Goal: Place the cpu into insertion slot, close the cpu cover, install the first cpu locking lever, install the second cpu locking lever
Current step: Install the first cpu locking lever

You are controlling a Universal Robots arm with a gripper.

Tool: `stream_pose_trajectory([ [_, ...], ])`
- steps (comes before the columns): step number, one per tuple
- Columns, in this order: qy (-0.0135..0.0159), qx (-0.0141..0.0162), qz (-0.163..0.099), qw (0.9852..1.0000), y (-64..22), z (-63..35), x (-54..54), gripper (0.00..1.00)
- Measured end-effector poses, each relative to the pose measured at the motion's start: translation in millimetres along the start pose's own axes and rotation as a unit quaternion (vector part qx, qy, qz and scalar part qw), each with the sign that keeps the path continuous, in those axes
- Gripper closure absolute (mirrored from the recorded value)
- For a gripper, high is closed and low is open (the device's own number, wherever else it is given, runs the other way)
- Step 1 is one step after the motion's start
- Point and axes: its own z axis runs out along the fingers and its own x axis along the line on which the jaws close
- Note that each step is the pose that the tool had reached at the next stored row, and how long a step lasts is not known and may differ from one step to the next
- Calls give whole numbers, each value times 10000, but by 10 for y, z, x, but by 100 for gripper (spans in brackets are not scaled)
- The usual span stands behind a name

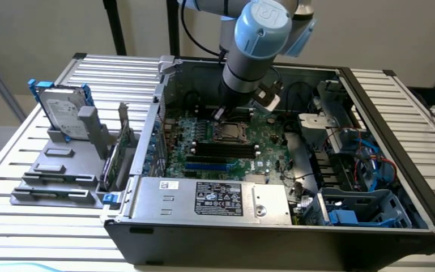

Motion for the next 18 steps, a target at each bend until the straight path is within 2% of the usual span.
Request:
stream_pose_trajectory([
  [8,-42,-29,4,10000,11,13,47,89],
  [14,-53,-33,6,10000,5,21,66,89],
  [18,-59,-33,9,10000,32,19,85,89],
])
